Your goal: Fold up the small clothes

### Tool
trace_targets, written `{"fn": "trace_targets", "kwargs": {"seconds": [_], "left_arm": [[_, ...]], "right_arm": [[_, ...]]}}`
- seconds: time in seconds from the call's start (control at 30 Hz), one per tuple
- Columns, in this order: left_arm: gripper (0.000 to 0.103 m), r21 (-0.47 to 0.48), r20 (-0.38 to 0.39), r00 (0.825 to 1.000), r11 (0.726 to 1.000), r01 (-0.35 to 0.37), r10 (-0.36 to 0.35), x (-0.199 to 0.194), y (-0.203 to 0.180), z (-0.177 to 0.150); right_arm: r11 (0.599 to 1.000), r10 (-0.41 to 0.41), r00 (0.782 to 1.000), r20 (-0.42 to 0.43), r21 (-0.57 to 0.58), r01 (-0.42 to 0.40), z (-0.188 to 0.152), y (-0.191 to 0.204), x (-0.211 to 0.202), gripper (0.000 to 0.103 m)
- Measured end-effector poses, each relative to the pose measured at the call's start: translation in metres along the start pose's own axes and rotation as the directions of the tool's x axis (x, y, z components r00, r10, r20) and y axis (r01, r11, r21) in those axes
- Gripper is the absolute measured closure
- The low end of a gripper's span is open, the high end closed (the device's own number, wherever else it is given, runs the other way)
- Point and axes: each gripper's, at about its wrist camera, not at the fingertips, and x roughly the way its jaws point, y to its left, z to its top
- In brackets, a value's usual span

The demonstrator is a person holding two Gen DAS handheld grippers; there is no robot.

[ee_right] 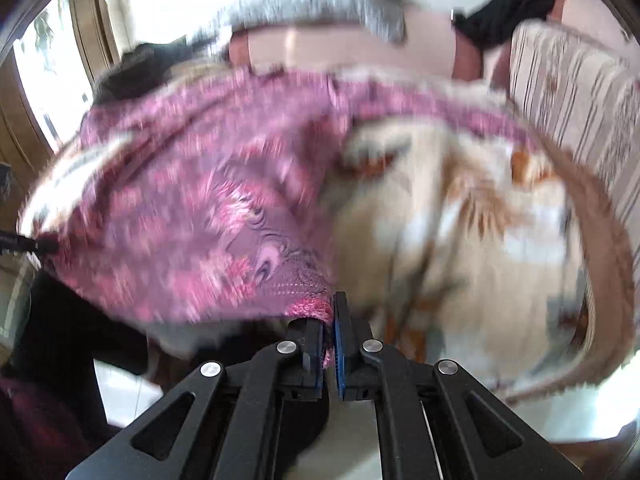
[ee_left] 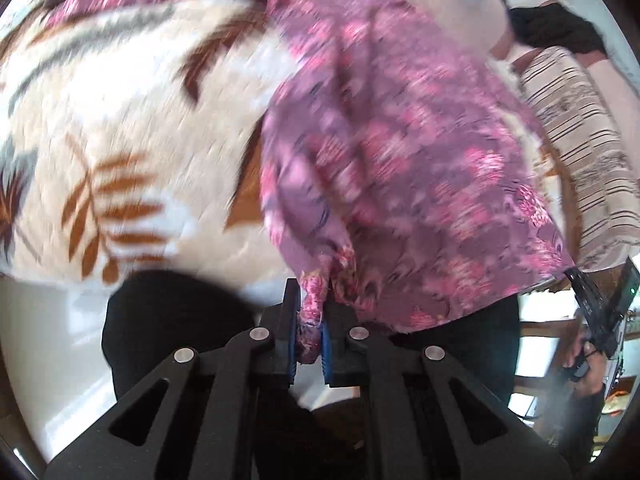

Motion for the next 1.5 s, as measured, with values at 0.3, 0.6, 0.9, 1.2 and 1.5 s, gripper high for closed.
{"fn": "trace_targets", "kwargs": {"seconds": [0.3,0.6,0.9,1.2,1.5], "left_arm": [[0.094,0.029,0.020,0.996,0.996,0.088,-0.089,-0.017,0.019,0.001],[0.066,-0.053,0.168,0.983,0.996,0.078,-0.068,-0.048,0.031,0.077],[0.053,-0.205,0.071,0.997,0.979,0.017,-0.002,0.021,0.053,0.181],[0.053,-0.295,0.090,0.996,0.955,0.039,-0.013,0.047,0.054,0.240],[0.103,-0.327,0.226,0.950,0.935,-0.136,0.217,0.021,0.066,0.283]], "right_arm": [[0.987,0.125,0.985,-0.119,0.116,-0.111,-0.019,-0.024,0.009,0.094],[0.906,0.196,0.979,0.048,0.372,-0.200,0.078,-0.051,0.068,0.087],[0.859,0.151,0.988,0.023,0.491,-0.143,0.147,-0.061,0.152,0.073],[0.960,0.098,0.995,-0.009,0.263,-0.092,0.178,-0.017,0.179,0.080],[0.922,0.050,0.990,0.133,0.374,-0.097,0.189,-0.069,0.148,0.098]]}}
